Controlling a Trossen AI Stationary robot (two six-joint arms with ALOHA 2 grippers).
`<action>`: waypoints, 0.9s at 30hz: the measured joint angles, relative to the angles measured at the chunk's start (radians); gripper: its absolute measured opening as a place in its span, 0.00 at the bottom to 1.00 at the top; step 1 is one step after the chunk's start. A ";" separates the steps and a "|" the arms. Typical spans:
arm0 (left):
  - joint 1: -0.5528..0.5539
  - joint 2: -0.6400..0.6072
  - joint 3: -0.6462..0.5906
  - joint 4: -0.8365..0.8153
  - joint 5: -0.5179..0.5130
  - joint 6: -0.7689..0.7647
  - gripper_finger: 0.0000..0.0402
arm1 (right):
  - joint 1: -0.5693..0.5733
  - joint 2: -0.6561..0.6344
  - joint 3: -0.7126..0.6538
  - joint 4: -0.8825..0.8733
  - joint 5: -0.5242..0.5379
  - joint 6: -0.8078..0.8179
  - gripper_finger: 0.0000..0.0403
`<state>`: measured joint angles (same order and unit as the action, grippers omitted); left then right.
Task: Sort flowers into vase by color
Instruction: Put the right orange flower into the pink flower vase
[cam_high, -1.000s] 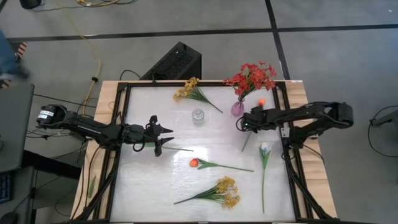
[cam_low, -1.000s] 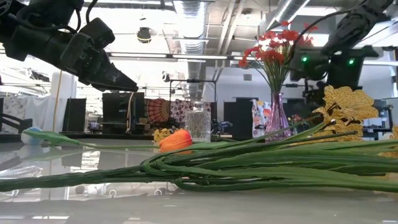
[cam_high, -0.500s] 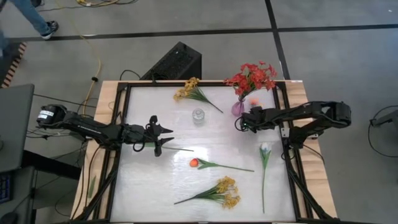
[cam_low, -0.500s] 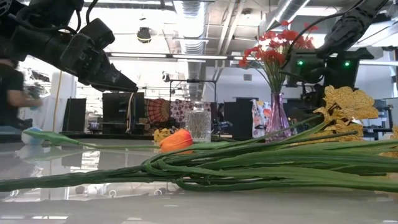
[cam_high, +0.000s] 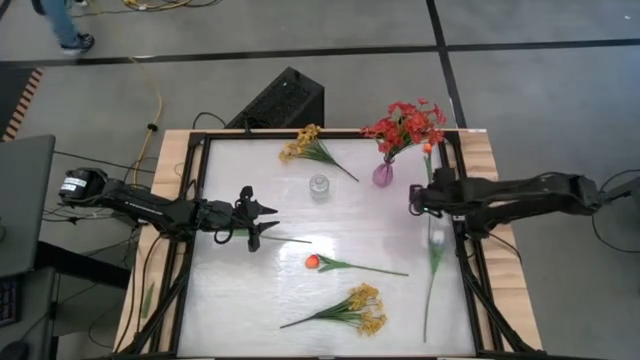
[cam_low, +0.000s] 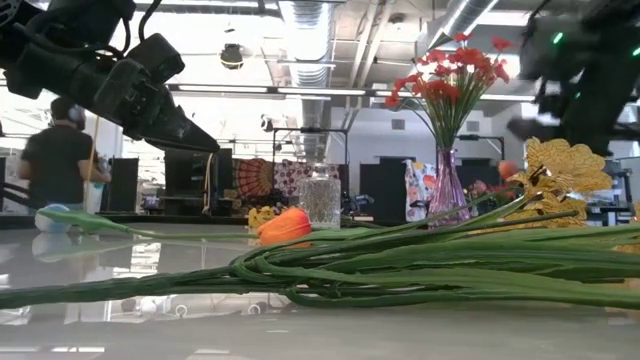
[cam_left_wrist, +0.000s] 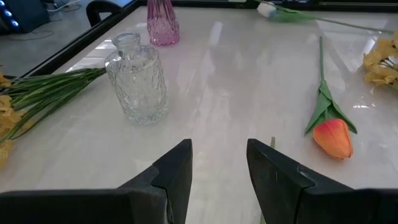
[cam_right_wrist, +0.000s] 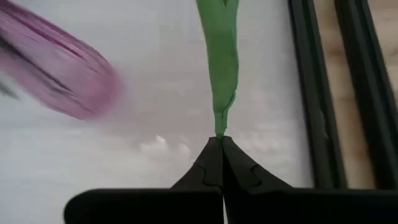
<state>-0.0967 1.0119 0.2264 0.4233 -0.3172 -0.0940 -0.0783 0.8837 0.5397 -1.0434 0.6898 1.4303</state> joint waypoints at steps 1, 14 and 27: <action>0.000 0.000 0.000 0.000 0.000 0.000 0.36 | 0.023 -0.032 0.006 0.001 0.042 0.012 0.04; 0.000 0.000 0.000 0.000 0.000 0.000 0.36 | 0.339 -0.190 0.187 0.197 0.648 -0.397 0.04; 0.000 0.000 0.000 -0.007 0.000 -0.006 0.36 | 0.461 -0.146 0.324 0.683 0.859 -1.269 0.04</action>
<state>-0.0967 1.0119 0.2267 0.4160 -0.3175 -0.0996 0.3822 0.7372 0.8634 -0.3607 1.5489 0.1615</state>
